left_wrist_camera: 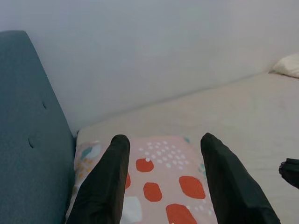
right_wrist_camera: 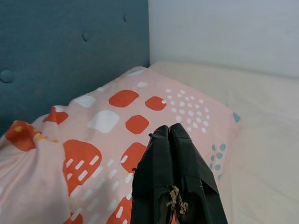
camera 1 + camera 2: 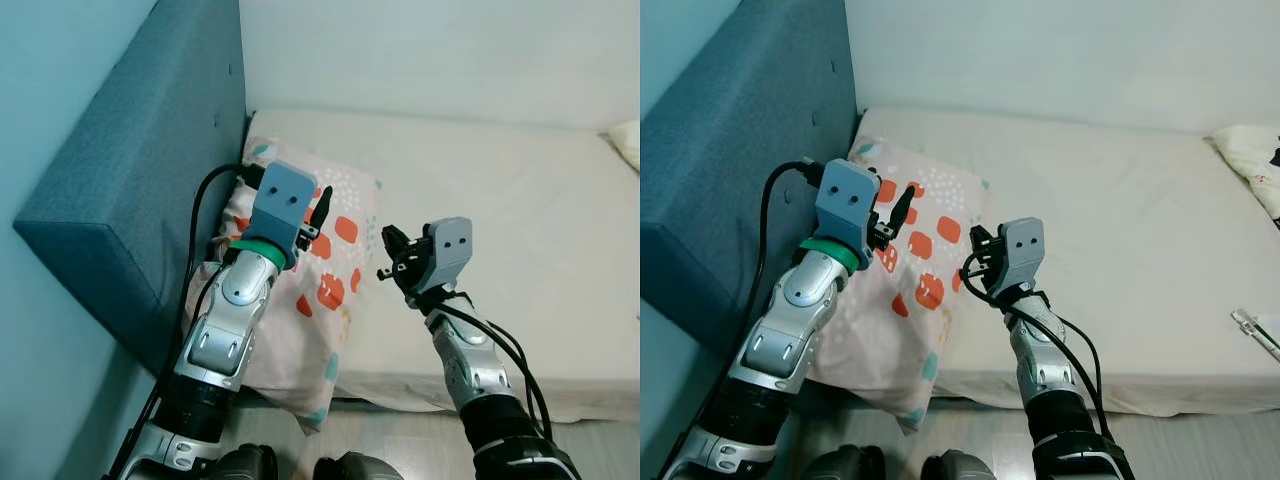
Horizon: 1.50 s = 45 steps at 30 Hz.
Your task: Clean up the room
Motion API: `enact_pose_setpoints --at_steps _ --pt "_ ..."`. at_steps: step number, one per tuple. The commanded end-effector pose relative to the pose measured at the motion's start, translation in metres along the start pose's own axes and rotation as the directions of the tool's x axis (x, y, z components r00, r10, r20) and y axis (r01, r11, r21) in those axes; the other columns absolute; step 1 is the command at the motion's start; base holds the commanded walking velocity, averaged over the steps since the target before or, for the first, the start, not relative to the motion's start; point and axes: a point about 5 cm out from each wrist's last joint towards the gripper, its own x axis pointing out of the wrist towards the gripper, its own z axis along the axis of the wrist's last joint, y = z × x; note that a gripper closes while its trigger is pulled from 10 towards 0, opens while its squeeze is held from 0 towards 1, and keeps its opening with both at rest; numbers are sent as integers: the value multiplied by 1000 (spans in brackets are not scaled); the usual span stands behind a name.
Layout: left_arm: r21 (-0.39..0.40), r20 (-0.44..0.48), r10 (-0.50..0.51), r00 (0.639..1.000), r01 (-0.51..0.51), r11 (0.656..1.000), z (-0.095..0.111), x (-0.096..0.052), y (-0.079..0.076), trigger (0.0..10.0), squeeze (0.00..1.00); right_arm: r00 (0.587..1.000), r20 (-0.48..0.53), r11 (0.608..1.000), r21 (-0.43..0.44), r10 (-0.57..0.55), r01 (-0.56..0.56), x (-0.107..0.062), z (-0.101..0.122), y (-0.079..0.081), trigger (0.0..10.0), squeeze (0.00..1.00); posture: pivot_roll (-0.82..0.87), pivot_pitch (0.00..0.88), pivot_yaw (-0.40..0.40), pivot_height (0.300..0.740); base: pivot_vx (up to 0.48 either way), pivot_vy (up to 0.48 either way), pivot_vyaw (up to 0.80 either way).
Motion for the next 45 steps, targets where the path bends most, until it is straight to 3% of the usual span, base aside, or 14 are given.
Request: enact_pose_setpoints --at_steps 1,8,14,19,22,25,28,31,32,37,42,45 --pt "7 -34 -6 999 6 1000 -7 -1 -2 10000 0 1000 -16 1000 9 4 -3 -3 -4 0 10000 0 12 0 -8 740 0 0 0" --pt "-40 -72 17 997 -20 999 -15 -5 5 10000 0 1000 -21 1000 16 17 -17 -3 -5 4 10000 0 17 0 -10 740 0 0 0" --pt "-34 -81 34 996 -36 999 -18 -10 9 10000 0 999 -27 999 23 44 -43 -4 -7 8 10000 0 17 0 -10 740 0 0 0" --pt "49 -87 22 996 -18 999 -23 -13 11 10000 0 993 -50 994 40 103 -101 -5 -11 16 10000 0 18 0 -8 740 0 0 0" --pt "153 -190 44 981 -15 988 -42 -14 14 10000 0 992 -73 988 127 100 -91 -9 -20 18 10000 0 20 4 -4 740 0 0 0" --pt "167 -263 81 961 -37 985 -54 -13 16 10000 0 993 -78 984 158 94 -81 -10 -23 19 10000 0 28 11 -6 740 0 0 0" --pt "155 -422 148 894 -90 984 -86 -14 19 10000 0 991 -88 977 197 99 -80 -13 -29 22 10000 0 25 25 -4 740 0 0 0" --pt "149 -444 154 883 -97 984 -91 -14 19 10000 0 991 -90 976 200 102 -83 -13 -30 23 10000 0 25 25 -4 740 0 0 0" --pt "115 -474 140 869 -97 989 -98 -14 15 10000 1000 989 -100 975 206 108 -85 -14 -33 24 10000 0 29 34 1 740 0 0 0" --pt "56 -484 139 864 -128 990 -101 -8 14 10000 1000 984 -144 966 248 104 -66 -18 -45 26 10000 0 35 84 17 740 0 0 0" --pt "73 -472 174 864 -159 985 -98 -2 20 10000 1000 982 -157 962 266 109 -64 -18 -48 28 10000 0 41 119 24 740 0 0 0" --pt "104 -465 215 858 -189 977 -95 4 32 10000 1000 978 -163 957 279 129 -80 -16 -50 36 10000 0 35 168 46 740 0 0 0"
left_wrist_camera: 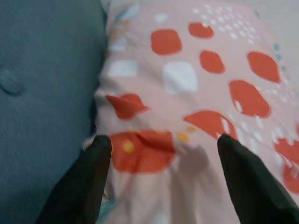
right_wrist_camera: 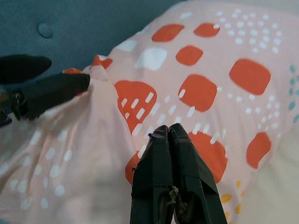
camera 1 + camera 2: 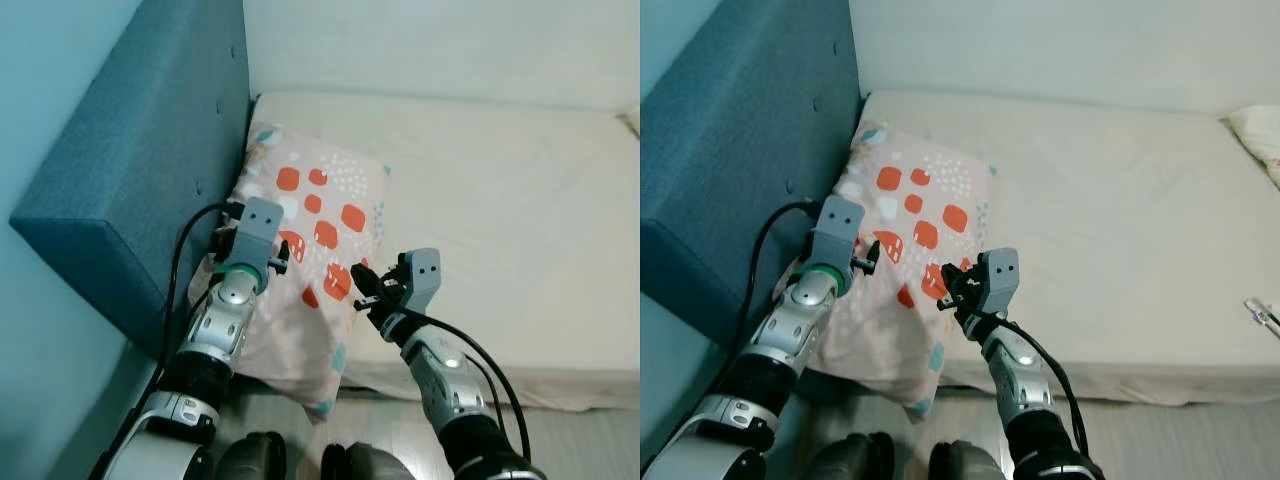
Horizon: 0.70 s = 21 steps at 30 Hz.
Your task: Clean up the room
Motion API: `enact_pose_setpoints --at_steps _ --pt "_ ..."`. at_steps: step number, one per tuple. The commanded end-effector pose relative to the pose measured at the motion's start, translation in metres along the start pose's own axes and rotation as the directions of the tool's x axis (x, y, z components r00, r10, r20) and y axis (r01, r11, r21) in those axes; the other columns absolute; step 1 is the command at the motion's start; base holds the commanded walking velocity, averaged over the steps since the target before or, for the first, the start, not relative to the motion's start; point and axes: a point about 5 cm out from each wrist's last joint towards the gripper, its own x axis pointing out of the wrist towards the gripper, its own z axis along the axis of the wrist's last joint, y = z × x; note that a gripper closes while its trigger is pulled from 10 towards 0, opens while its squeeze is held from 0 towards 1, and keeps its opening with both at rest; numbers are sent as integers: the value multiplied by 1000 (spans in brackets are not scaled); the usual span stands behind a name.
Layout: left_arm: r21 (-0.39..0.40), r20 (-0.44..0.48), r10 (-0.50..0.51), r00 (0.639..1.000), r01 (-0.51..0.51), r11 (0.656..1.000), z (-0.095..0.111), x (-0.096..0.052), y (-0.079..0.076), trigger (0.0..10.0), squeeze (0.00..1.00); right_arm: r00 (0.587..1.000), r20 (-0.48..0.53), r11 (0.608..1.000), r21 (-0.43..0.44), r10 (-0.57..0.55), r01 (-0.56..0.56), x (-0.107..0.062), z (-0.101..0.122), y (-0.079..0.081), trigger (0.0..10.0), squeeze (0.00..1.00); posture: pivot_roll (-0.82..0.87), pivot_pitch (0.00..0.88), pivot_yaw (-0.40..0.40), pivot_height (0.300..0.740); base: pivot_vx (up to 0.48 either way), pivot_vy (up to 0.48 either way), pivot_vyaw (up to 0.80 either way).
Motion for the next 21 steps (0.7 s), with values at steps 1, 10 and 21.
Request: enact_pose_setpoints --at_steps 1,10,21 --pt "6 -36 17 999 -17 1000 -8 2 4 10000 1000 999 -33 1000 25 11 -11 -1 -9 4 10000 0 43 183 38 740 0 0 0" --pt "-42 -165 -17 986 11 999 -12 19 11 10000 1000 999 -15 999 19 37 -36 3 -4 8 10000 0 43 234 57 740 0 0 0" --pt "-170 -364 -148 920 91 981 -35 18 12 10000 0 1000 5 999 32 8 -9 -7 -8 8 10000 0 33 249 86 740 0 0 0"
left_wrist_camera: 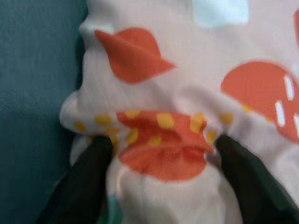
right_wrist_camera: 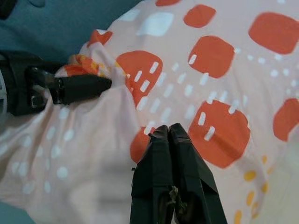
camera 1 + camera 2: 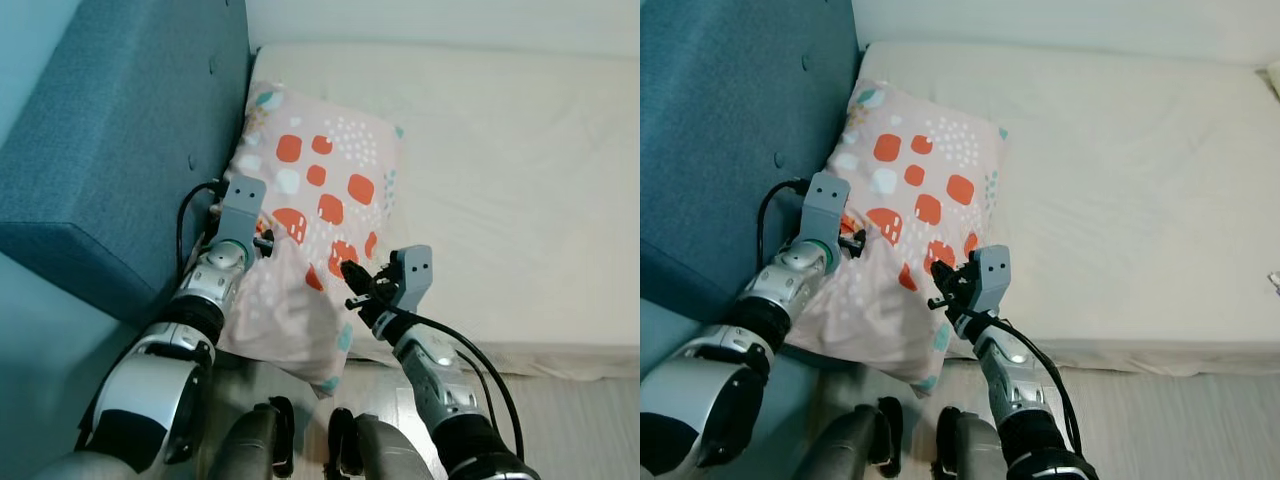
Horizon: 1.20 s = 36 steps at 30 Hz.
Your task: Clean up the room
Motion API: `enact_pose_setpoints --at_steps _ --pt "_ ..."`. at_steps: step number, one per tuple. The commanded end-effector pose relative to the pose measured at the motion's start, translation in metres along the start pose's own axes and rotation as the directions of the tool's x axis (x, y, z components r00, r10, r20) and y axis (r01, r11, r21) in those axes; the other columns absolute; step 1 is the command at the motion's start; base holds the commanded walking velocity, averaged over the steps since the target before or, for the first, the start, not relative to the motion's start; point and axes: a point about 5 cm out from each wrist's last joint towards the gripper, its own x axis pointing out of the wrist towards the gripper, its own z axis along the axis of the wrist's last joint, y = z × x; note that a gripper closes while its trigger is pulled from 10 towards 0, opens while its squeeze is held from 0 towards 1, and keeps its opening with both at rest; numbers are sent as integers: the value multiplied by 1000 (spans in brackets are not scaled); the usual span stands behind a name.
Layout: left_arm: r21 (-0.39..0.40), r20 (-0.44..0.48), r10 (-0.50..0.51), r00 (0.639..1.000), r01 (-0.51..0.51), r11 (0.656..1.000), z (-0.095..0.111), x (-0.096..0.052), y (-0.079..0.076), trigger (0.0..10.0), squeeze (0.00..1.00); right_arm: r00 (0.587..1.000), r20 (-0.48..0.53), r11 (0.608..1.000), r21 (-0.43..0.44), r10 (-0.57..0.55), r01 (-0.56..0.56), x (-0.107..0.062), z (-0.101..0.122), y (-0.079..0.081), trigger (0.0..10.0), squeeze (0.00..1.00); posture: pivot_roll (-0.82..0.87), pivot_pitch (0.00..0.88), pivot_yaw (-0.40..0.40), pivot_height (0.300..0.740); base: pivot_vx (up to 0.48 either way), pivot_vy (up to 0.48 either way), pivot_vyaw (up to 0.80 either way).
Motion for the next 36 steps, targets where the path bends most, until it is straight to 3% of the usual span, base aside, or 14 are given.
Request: enact_pose_setpoints --at_steps 1,5,7,8,10,11,12,13,14,21,28,32,36 --pt "-65 -152 -78 985 68 996 -32 -1 -4 10000 0 1000 -7 999 24 -29 30 -7 -6 -3 10000 0 33 249 86 740 0 0 0" --pt "-134 -244 -200 949 172 976 -53 -4 -12 10000 0 999 1 999 30 -44 44 -9 -5 -4 10000 0 43 247 85 740 0 0 0" --pt "-160 -268 -224 937 186 969 -59 -5 -14 10000 0 999 1 999 31 -44 44 -9 -5 -4 10000 0 45 246 83 740 0 0 0" --pt "-165 -273 -229 934 189 968 -61 -5 -15 9216 0 999 2 999 31 -43 43 -9 -5 -3 10000 0 45 246 83 740 0 0 0" --pt "-166 -276 -232 933 191 967 -62 -5 -16 9216 0 999 2 999 31 -42 42 -9 -5 -3 10000 0 45 246 83 740 0 0 0" --pt "-179 -275 -243 930 199 963 -63 -6 -20 3490 0 999 8 999 30 -36 36 -7 -3 -2 10000 0 44 244 77 740 0 0 0" --pt "-202 -273 -254 928 203 958 -63 -6 -25 1255 0 999 14 999 29 -32 31 -6 0 -1 10000 0 44 244 77 740 0 0 0" --pt "-202 -273 -254 928 203 958 -63 -6 -25 1255 0 999 14 999 29 -32 31 -6 0 -1 10000 0 44 244 77 740 0 0 0" --pt "-216 -269 -260 927 205 955 -62 -7 -30 0 0 999 22 999 26 -29 28 -4 3 -1 10000 0 41 241 76 740 0 0 0" --pt "-250 -241 -290 926 230 941 -53 -7 -43 0 0 998 45 999 17 -33 32 0 11 -4 10000 0 44 234 80 740 0 0 0" --pt "-281 -194 -287 938 227 933 -37 -5 -42 0 0 995 30 995 14 -100 99 -2 8 -10 10000 0 47 230 86 740 0 0 0" --pt "-290 -160 -281 946 227 930 -27 -4 -41 0 0 985 -13 983 56 -172 173 -4 1 -17 10000 0 57 233 85 740 0 0 0" --pt "-300 -56 -282 958 253 920 -3 -6 -38 0 0 968 -121 959 150 -221 238 -12 -22 -18 10000 0 72 243 84 740 0 0 0"
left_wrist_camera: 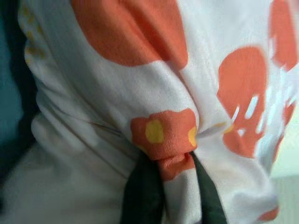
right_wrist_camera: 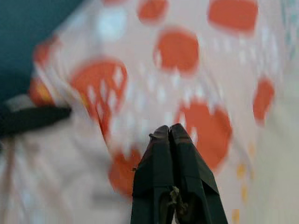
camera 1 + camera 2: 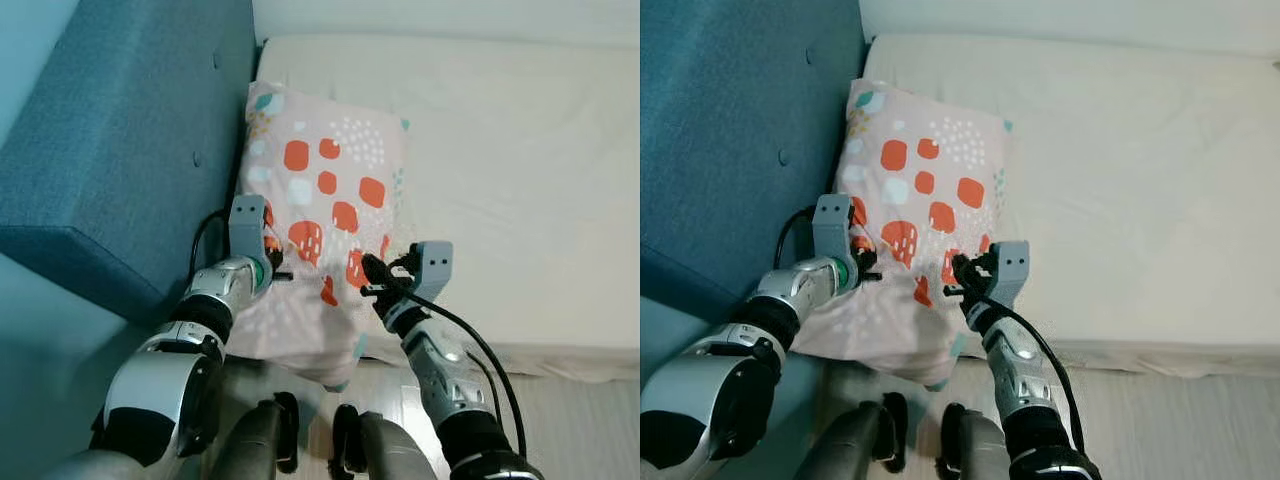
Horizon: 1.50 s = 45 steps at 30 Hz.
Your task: Clean up the room
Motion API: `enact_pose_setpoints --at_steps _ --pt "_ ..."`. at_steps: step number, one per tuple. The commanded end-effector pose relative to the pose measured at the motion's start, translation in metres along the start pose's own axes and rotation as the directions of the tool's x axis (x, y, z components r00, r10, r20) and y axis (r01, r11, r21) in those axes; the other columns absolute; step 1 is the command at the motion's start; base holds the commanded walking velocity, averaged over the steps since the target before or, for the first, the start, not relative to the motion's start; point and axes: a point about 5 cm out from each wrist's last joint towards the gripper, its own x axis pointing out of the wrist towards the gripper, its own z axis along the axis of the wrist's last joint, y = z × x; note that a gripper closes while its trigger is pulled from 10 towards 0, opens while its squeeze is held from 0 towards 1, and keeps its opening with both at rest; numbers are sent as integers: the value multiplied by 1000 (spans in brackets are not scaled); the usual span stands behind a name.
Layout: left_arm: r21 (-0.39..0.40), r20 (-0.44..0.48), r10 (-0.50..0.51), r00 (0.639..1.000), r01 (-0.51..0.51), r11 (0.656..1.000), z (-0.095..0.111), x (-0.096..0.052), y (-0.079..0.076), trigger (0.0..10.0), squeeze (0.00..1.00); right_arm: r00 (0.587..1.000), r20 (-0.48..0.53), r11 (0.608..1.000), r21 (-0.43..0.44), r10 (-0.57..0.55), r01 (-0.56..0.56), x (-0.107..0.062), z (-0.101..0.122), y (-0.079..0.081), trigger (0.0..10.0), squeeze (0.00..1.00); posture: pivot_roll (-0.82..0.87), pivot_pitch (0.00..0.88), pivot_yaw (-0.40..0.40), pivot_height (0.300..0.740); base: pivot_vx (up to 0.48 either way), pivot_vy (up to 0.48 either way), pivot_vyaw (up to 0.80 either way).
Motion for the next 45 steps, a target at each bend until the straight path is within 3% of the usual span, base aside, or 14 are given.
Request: enact_pose_setpoints --at_steps 1,8,10,12,13,14,18,20,22,26,30,35,39,45 --pt "-25 47 -60 997 61 998 8 -4 -10 0 0 994 -88 993 92 -63 71 -11 -25 -7 10000 0 79 245 83 740 0 0 0" --pt "15 176 -144 974 143 990 32 -26 -22 0 0 984 -143 979 158 -103 125 -14 -33 -16 10000 0 90 248 82 740 0 0 0" --pt "101 239 -259 936 241 965 44 -58 -36 0 0 970 -181 964 180 -161 193 -13 -35 -27 10000 0 106 250 80 740 0 0 0" --pt "144 242 -302 922 274 951 44 -73 -39 0 0 974 -173 961 208 -148 184 -9 -33 -26 10000 0 121 251 82 740 0 0 0" --pt "144 242 -302 922 274 951 44 -73 -39 0 0 974 -173 961 208 -148 184 -9 -33 -26 10000 0 121 251 82 740 0 0 0" --pt "178 240 -339 910 302 937 42 -87 -41 0 0 976 -185 959 238 -113 156 -5 -33 -22 10000 0 132 252 82 740 0 0 0" --pt "188 239 -352 905 312 931 41 -91 -42 0 0 976 -196 957 251 -98 147 -3 -34 -20 10000 0 132 252 82 740 0 0 0" --pt "212 235 -371 898 325 922 39 -101 -44 0 0 962 -270 949 296 -30 112 0 -43 -10 10000 0 157 252 74 740 0 0 0" --pt "212 235 -371 898 325 922 39 -101 -44 0 0 962 -270 949 296 -30 112 0 -43 -10 10000 0 157 252 74 740 0 0 0" --pt "213 230 -371 899 326 921 32 -104 -51 0 0 926 -374 941 293 -51 170 -3 -56 -7 10000 0 164 253 60 740 0 0 0" --pt "207 213 -386 897 345 915 27 -109 -61 0 0 885 -427 919 244 -185 309 -22 -70 -28 10000 0 140 263 66 740 0 0 0" --pt "212 197 -397 896 357 910 27 -116 -63 0 0 852 -441 886 219 -283 408 -31 -69 -47 10000 0 149 264 69 740 0 0 0" --pt "214 192 -401 896 360 908 28 -122 -63 0 0 853 -416 877 217 -314 428 -22 -53 -57 10000 0 156 268 75 740 0 0 0" --pt "210 193 -407 893 368 906 28 -125 -66 0 0 871 -380 885 218 -310 411 -7 -33 -57 10000 0 181 280 76 740 0 0 0"
